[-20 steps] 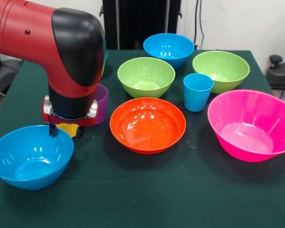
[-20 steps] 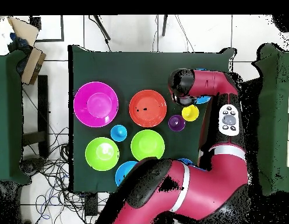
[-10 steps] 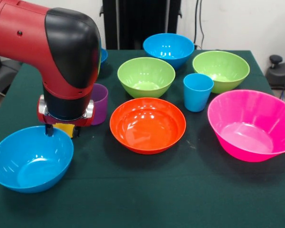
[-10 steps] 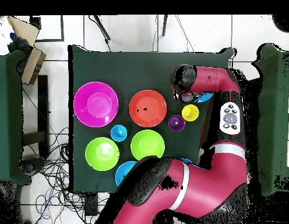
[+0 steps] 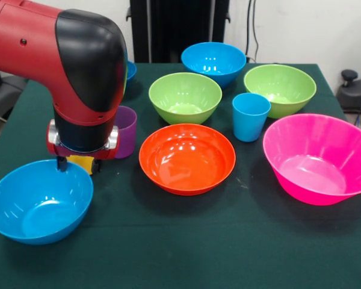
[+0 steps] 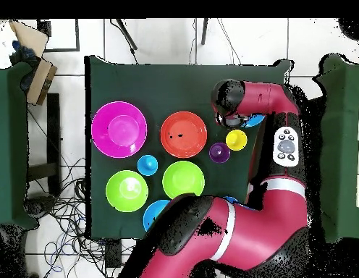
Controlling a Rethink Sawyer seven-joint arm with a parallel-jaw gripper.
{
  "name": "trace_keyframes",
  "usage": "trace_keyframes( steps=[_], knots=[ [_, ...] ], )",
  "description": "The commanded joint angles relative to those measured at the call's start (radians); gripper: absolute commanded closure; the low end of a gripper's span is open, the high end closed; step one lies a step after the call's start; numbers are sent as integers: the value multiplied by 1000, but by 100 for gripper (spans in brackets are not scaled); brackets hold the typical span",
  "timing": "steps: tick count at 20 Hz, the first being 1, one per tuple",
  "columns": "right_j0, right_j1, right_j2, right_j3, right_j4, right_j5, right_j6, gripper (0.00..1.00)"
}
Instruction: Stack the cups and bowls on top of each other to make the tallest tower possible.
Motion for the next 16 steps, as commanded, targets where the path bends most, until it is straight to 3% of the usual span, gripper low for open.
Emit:
trace_keyframes(
  steps=[1, 16],
  knots=[
    [18, 7, 82, 3, -29, 28, -183, 0],
    [65, -6, 76, 135, -51, -121, -120, 0]
  ],
)
